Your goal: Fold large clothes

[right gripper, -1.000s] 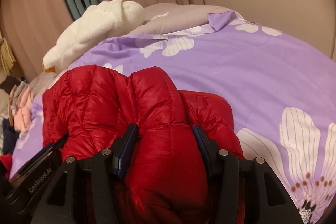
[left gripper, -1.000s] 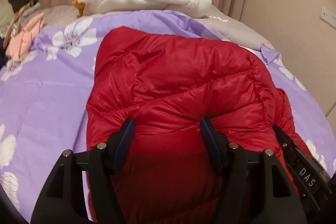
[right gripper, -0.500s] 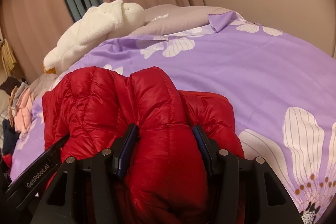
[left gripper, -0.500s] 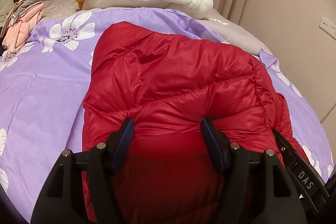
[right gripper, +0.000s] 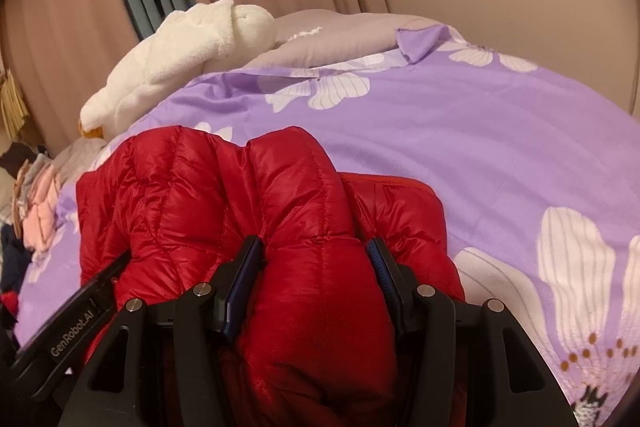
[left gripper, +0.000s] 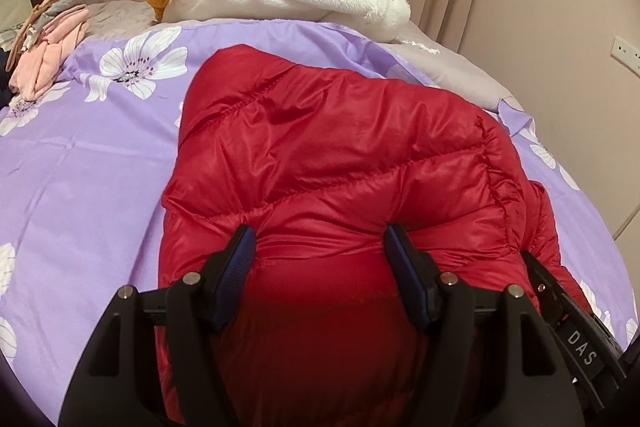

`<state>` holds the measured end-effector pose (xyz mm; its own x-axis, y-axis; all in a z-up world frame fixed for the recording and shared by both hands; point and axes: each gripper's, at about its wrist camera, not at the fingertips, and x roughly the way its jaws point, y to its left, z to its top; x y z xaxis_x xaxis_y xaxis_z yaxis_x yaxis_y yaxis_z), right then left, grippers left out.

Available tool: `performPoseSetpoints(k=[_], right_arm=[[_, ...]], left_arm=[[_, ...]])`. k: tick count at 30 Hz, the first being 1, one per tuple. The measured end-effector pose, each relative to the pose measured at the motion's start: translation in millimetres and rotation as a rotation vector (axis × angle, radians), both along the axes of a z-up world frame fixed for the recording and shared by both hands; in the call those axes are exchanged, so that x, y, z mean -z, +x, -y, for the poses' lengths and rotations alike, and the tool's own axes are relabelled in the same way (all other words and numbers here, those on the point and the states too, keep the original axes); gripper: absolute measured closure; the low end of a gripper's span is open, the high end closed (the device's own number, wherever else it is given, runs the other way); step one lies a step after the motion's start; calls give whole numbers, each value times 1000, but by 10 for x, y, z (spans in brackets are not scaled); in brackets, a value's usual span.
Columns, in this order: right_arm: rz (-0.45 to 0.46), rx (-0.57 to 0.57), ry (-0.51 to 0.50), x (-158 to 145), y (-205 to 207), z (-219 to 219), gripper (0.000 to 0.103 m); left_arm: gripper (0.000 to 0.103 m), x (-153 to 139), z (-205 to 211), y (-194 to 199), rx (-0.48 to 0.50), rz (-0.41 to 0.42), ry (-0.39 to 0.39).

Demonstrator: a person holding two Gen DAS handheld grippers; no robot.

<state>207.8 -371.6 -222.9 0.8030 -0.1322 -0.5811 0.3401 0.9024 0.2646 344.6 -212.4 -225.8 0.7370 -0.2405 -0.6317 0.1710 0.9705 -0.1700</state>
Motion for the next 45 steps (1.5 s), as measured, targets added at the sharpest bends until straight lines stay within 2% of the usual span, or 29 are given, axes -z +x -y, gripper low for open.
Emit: performPoseSetpoints(k=[2,4,5,6,9,10,11,12,15,17,19,21,23,25,27,31,33,35,36,37,39,40,41,42,43,44,45], right_arm=[[3,-2,-1,-49,-30,-6,48],[-1,-31,47,-116,-88,63,47],[-15,-35,68,-140,-120,98,29],[-59,-10,86,-180,-178,164,16],[-36,-12,158,-330,-440,368,14],[-20,-18,184,-367,-525,437,13],[-17,-14,203,-382,-583,482,8],[-30,-7,228,-373,-637,534,5],[-90,-18,296,-254,-646,599,5],[-89,-32,377,-162,-651,616,5],[-75,-53,500,-28,-624,652,5],[-100,-75,625,147,-568,684,5],[-80,-91,718,251,-557,726,5],[-52,-105,736,219,-581,743,5],[-24,-119,722,133,-604,727,5],[-54,-199,672,-8,-541,591,5],[-25,-226,661,-111,-583,584,5],[-14,-242,599,-228,-623,545,4],[-37,-253,521,-287,-594,473,4],[-80,-262,429,-309,-528,376,4],[-166,-272,354,-176,-356,244,3],[-179,-275,396,-62,-282,237,3],[-175,-277,534,147,-201,266,3],[-158,-273,621,266,-172,305,1],[-120,-264,638,311,-159,308,1],[-102,-277,586,278,-151,253,7],[-123,-307,526,247,-101,157,21]], left_arm=[[31,-85,-57,-4,10,-28,-9],[31,-207,-189,-35,46,-69,-47],[31,-276,-285,-58,62,-86,-72],[31,-337,-405,-83,60,-106,-97],[27,-447,-819,-150,1,-163,-155],[22,-458,-953,-180,-13,-174,-181],[16,-453,-1060,-203,-22,-188,-198],[14,-427,-1134,-220,-24,-205,-211],[11,-222,-1210,-218,-11,-292,-254],[11,8,-1155,-164,38,-400,-287],[6,218,-1168,-125,26,-464,-381],[5,336,-1208,-90,8,-473,-507],[5,355,-1143,-42,54,-463,-538],[5,379,-1027,27,108,-487,-531],[5,387,-945,69,118,-482,-529],[4,418,-830,71,96,-418,-501],[5,405,-760,34,102,-396,-464],[6,377,-723,-9,100,-406,-459],[7,369,-747,39,101,-413,-465],[8,365,-746,53,104,-417,-468],[15,350,-739,42,112,-406,-468],[22,328,-722,16,116,-394,-460],[30,291,-695,-7,116,-372,-437],[34,231,-651,-39,112,-335,-405],[37,204,-591,-78,110,-303,-366],[40,178,-511,-120,102,-271,-312],[41,156,-427,-161,93,-238,-253]])
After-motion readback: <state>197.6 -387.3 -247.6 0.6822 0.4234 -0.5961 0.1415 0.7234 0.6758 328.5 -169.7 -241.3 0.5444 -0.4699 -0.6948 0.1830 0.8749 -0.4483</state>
